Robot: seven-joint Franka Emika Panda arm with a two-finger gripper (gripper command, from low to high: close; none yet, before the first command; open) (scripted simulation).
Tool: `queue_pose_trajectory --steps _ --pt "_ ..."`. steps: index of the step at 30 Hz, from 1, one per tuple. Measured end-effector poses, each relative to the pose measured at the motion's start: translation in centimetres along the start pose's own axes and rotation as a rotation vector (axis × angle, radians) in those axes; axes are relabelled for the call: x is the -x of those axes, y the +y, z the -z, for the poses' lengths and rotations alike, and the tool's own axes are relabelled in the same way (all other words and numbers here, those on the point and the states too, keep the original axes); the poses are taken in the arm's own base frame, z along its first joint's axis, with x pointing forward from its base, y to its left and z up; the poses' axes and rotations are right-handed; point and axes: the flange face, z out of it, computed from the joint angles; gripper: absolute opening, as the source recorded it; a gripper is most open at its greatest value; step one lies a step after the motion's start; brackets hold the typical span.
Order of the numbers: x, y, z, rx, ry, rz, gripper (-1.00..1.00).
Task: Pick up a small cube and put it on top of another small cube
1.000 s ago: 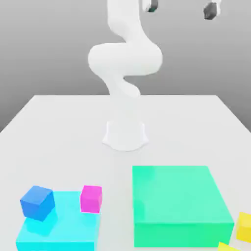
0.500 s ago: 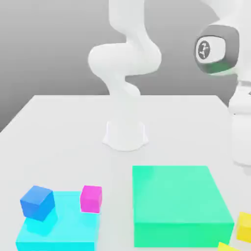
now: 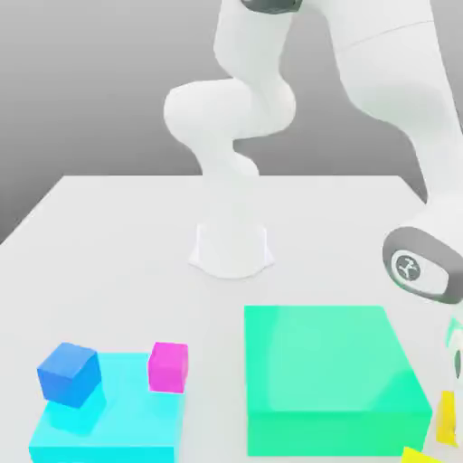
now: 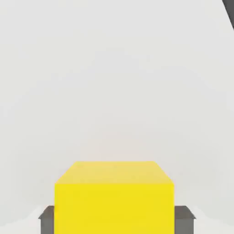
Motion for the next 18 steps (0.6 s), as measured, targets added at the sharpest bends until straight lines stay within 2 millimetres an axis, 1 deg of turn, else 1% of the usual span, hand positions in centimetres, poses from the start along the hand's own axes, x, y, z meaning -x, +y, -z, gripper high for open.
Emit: queue_pose_trajectory --steps 1,2,3,6,7,15,18 --pt "0.0 0.0 -0.7 0.0 0.0 0.001 -1.0" --pt "0.0 0.0 -0.3 0.0 0.0 0.001 -1.0" --pt "0.0 0.0 0.7 -0.001 0.0 0.001 -1.0" --pt "0.0 0.0 4.5 0.0 0.0 0.004 -1.0" --pt "0.0 -0.2 4.9 0.007 0.008 0.032 -1.0" --pt "-1.1 0.5 4.7 0.124 0.107 0.326 -1.0" --pt "-1.6 0.9 4.9 0.178 0.144 0.44 -1.0"
